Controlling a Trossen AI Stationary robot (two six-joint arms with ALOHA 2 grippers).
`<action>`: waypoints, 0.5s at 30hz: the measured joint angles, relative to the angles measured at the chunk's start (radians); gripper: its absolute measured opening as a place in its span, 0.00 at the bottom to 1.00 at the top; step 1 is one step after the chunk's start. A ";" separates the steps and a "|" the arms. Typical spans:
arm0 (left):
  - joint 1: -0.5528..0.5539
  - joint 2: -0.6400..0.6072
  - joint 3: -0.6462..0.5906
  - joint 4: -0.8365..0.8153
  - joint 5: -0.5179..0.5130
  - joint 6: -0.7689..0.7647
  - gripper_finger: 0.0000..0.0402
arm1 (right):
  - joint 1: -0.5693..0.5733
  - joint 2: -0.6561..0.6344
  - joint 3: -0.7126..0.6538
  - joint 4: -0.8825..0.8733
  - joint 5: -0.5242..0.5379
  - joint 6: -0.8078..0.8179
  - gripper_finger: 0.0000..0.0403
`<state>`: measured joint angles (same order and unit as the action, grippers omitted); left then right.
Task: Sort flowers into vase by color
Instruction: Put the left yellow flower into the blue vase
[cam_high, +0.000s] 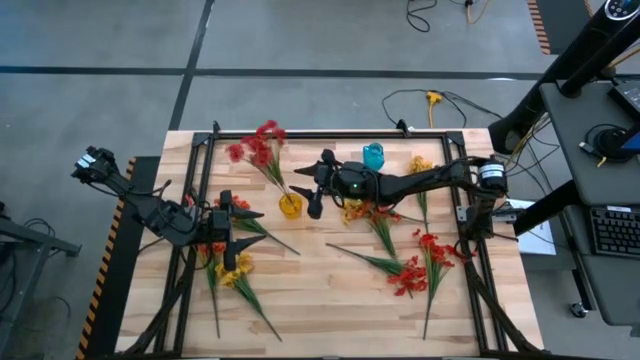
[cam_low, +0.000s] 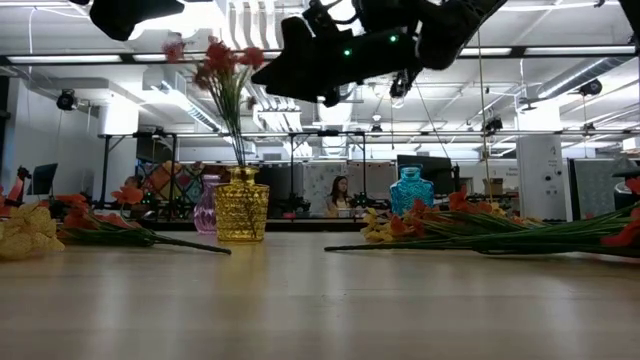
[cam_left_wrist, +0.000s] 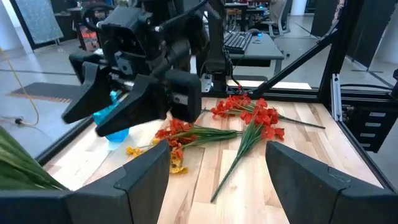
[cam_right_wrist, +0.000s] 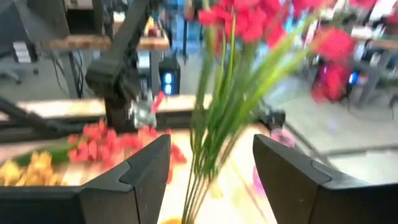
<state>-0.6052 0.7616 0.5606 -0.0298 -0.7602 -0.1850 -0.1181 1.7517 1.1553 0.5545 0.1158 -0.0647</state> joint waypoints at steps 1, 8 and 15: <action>0.000 0.000 0.000 -0.008 0.001 -0.013 0.61 | 0.000 -0.016 0.000 -0.049 0.002 0.009 0.55; -0.002 -0.002 0.000 -0.093 0.103 -0.097 0.61 | 0.004 -0.142 0.001 -0.415 0.016 0.102 0.54; -0.003 -0.002 0.000 -0.117 0.203 -0.143 0.61 | 0.014 -0.233 0.001 -0.628 0.018 0.182 0.54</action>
<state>-0.6079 0.7601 0.5606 -0.1464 -0.5575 -0.3283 -0.1036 1.5187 1.1564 -0.0739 0.1334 0.1172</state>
